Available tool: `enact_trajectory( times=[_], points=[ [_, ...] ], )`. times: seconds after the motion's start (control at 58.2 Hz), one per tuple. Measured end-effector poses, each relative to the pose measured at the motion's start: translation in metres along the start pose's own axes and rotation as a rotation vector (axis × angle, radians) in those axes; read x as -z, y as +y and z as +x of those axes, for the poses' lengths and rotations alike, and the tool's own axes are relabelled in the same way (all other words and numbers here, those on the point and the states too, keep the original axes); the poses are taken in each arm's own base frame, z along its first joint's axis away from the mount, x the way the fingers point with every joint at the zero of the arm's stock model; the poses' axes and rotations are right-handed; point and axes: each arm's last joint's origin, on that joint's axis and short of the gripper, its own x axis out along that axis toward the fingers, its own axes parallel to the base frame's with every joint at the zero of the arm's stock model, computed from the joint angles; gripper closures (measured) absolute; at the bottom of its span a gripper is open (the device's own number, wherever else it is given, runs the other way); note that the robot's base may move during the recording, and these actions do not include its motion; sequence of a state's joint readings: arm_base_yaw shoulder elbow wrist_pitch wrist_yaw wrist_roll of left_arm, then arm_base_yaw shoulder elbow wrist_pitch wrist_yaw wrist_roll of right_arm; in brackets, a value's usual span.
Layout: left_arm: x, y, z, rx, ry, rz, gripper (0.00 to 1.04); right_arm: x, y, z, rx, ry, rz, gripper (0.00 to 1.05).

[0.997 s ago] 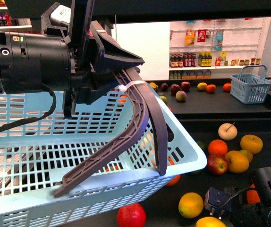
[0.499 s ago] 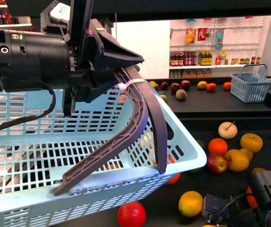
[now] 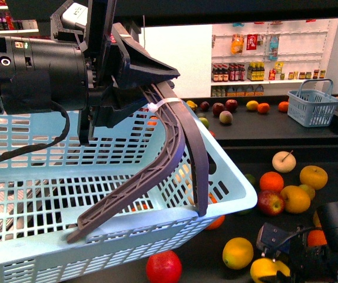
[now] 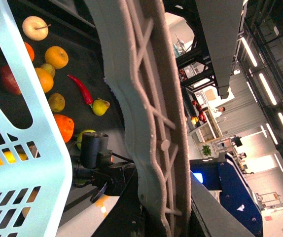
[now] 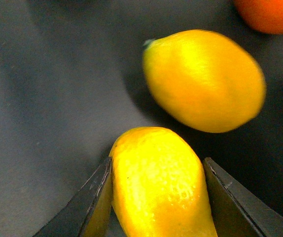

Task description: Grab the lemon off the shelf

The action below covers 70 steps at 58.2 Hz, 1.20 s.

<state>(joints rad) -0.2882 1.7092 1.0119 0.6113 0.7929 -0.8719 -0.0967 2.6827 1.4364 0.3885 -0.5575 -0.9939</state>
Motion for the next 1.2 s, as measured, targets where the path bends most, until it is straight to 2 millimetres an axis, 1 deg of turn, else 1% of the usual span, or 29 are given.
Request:
enact_trajectory(
  times=[0.12, 0.224, 0.327, 0.361, 0.481, 0.516, 0.533, 0.567, 0.585, 0.602, 0.636, 0.653, 0.688, 0.705, 0.739, 0.791, 0.825, 0.877, 0.997, 1.101, 1.204],
  points=[
    [0.0, 0.0, 0.0, 0.0, 0.0, 0.0, 0.94, -0.017, -0.02, -0.024, 0.124, -0.057, 0.095, 0.56],
    [0.0, 0.0, 0.0, 0.0, 0.0, -0.001, 0.94, -0.032, -0.035, -0.051, 0.219, -0.113, 0.192, 0.57],
    [0.0, 0.0, 0.0, 0.0, 0.0, 0.0, 0.94, -0.043, -0.046, -0.082, 0.309, -0.172, 0.298, 0.57],
    [0.0, 0.0, 0.0, 0.0, 0.0, 0.0, 0.94, -0.049, -0.05, -0.097, 0.34, -0.203, 0.333, 0.57],
    [0.0, 0.0, 0.0, 0.0, 0.0, -0.001, 0.94, -0.067, -0.055, -0.135, 0.396, -0.284, 0.435, 0.57],
    [0.0, 0.0, 0.0, 0.0, 0.0, 0.0, 0.94, -0.078, -0.055, -0.15, 0.404, -0.319, 0.467, 0.57],
    [0.0, 0.0, 0.0, 0.0, 0.0, 0.0, 0.94, -0.081, -0.055, -0.153, 0.405, -0.328, 0.476, 0.57],
    [0.0, 0.0, 0.0, 0.0, 0.0, 0.0, 0.94, -0.094, -0.054, -0.167, 0.397, -0.368, 0.505, 0.57],
    [0.0, 0.0, 0.0, 0.0, 0.0, 0.0, 0.94, -0.105, -0.053, -0.176, 0.382, -0.4, 0.529, 0.57],
    [0.0, 0.0, 0.0, 0.0, 0.0, 0.0, 0.94, -0.109, -0.052, -0.179, 0.376, -0.41, 0.537, 0.57],
    [0.0, 0.0, 0.0, 0.0, 0.001, -0.001, 0.94, -0.124, -0.049, -0.189, 0.346, -0.452, 0.571, 0.57],
    [0.0, 0.0, 0.0, 0.0, 0.0, -0.001, 0.94, -0.128, -0.048, -0.191, 0.341, -0.459, 0.572, 0.57],
    [0.0, 0.0, 0.0, 0.0, 0.0, -0.001, 0.94, -0.143, -0.043, -0.198, 0.292, -0.497, 0.615, 0.57],
    [0.0, 0.0, 0.0, 0.0, 0.0, -0.001, 0.94, -0.147, -0.042, -0.2, 0.281, -0.505, 0.623, 0.57],
    [0.0, 0.0, 0.0, 0.0, 0.0, 0.0, 0.94, -0.161, -0.036, -0.203, 0.235, -0.534, 0.657, 0.57],
    [0.0, 0.0, 0.0, 0.0, -0.001, 0.0, 0.94, -0.175, -0.029, -0.203, 0.189, -0.554, 0.693, 0.57],
    [0.0, 0.0, 0.0, 0.0, 0.0, 0.0, 0.94, -0.186, -0.022, -0.201, 0.145, -0.563, 0.725, 0.57],
    [0.0, 0.0, 0.0, 0.0, 0.0, -0.001, 0.94, -0.196, -0.012, -0.194, 0.096, -0.565, 0.752, 0.58],
    [0.0, 0.0, 0.0, 0.0, 0.0, 0.0, 0.94, -0.213, 0.01, -0.178, 0.016, -0.544, 0.784, 0.58],
    [0.0, 0.0, 0.0, 0.0, 0.0, -0.001, 0.94, -0.227, 0.025, -0.168, -0.027, -0.528, 0.781, 0.58],
    [0.0, 0.0, 0.0, 0.0, 0.0, -0.001, 0.94, -0.232, 0.033, -0.163, -0.048, -0.52, 0.787, 0.58]
  ],
)
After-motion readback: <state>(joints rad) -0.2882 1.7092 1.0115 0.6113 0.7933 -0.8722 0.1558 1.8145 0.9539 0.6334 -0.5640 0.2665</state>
